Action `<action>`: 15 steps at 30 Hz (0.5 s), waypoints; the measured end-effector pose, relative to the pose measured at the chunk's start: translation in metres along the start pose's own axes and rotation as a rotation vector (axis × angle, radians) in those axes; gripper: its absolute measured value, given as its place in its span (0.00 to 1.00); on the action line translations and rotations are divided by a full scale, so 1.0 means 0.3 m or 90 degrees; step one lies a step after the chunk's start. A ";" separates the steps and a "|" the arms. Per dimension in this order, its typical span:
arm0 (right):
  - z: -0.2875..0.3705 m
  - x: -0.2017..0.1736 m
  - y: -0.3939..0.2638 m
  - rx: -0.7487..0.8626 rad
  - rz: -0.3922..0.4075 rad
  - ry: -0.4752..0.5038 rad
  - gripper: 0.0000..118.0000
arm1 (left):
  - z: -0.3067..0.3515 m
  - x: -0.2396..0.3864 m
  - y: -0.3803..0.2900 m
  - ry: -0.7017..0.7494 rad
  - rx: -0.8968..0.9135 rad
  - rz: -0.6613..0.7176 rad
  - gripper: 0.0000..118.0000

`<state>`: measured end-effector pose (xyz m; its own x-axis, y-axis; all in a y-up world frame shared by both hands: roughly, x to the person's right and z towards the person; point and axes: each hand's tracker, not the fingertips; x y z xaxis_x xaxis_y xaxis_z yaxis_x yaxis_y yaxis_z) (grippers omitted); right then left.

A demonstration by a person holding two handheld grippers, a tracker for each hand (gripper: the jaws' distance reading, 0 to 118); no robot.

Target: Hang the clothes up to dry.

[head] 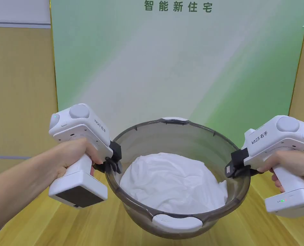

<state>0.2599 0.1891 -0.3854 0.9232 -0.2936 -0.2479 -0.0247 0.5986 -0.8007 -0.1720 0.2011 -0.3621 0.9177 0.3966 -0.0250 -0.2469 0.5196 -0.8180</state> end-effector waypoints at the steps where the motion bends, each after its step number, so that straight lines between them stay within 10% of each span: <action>1: 0.001 -0.001 0.001 0.003 -0.003 0.000 0.07 | 0.000 0.000 0.000 0.000 0.000 -0.001 0.09; 15: 0.008 0.004 -0.017 0.004 -0.008 -0.003 0.07 | -0.001 -0.002 -0.003 -0.002 -0.001 -0.005 0.09</action>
<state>0.2622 0.1874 -0.3804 0.9250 -0.2978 -0.2358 -0.0108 0.6001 -0.7999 -0.1721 0.2003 -0.3616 0.9185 0.3949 -0.0171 -0.2395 0.5214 -0.8190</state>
